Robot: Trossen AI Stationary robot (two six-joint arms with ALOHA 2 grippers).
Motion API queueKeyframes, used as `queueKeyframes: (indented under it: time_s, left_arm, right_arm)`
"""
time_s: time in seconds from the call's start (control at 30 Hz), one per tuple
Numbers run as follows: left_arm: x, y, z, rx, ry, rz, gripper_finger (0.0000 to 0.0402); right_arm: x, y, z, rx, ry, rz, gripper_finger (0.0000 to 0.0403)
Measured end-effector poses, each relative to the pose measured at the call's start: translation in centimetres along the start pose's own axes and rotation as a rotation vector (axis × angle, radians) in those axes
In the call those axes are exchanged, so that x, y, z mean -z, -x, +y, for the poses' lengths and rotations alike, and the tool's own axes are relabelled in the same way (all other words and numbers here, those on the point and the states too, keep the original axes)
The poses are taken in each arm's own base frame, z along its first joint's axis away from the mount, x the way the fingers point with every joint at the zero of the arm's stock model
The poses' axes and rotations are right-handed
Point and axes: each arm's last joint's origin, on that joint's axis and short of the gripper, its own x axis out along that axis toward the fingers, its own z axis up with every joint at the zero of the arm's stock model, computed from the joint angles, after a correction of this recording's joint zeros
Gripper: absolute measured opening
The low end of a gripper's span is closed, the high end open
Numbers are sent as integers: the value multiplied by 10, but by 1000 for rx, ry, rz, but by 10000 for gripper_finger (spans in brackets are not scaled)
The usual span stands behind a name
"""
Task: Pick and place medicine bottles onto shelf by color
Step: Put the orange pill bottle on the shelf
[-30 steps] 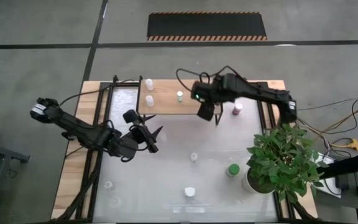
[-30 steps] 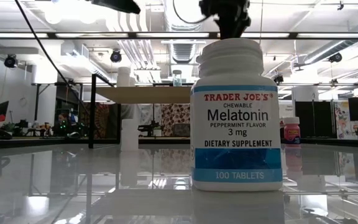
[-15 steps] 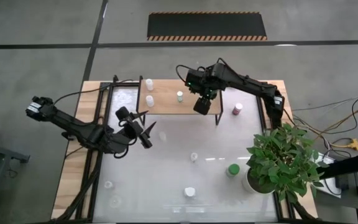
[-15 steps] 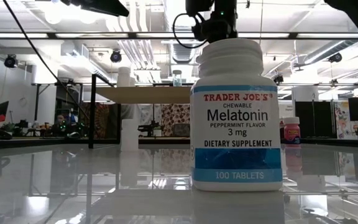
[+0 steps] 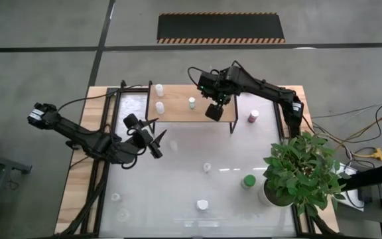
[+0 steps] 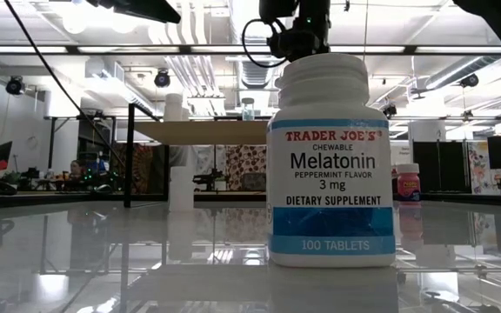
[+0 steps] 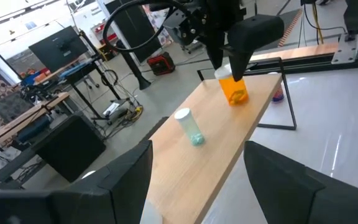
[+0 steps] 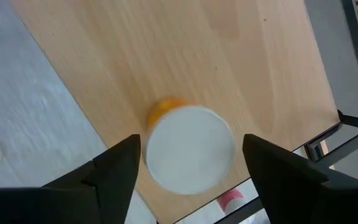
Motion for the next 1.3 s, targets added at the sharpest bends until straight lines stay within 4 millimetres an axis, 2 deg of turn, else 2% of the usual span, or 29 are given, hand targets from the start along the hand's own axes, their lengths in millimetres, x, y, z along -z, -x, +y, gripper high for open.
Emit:
queueKeyframes:
  time_s: [0.1, 0.27, 0.43, 0.7, 0.83, 1.07, 1.3]
  left_arm:
    - [0, 0, 0, 0, -4, 0, 235]
    - [0, 0, 0, 0, -5, 0, 235]
    - [0, 0, 0, 0, -5, 0, 235]
    - [0, 0, 0, 0, -5, 0, 235]
    - [0, 0, 0, 1, -5, 0, 235]
    - [0, 0, 0, 1, -6, 0, 235]
    - [0, 0, 0, 1, -6, 0, 235]
  right_arm:
    - [-1, 6, -1, -2, -13, -22, 283]
    - [1, 27, -4, -11, -42, -98, 279]
    - [6, 39, -7, -15, -57, -123, 237]
    - [8, 28, -4, -10, -64, -85, 91]
    - [8, 18, -3, -6, -58, -54, 42]
    - [7, 5, -1, 18, -46, -47, 12]
    - [5, 0, -10, 244, -59, -60, 11]
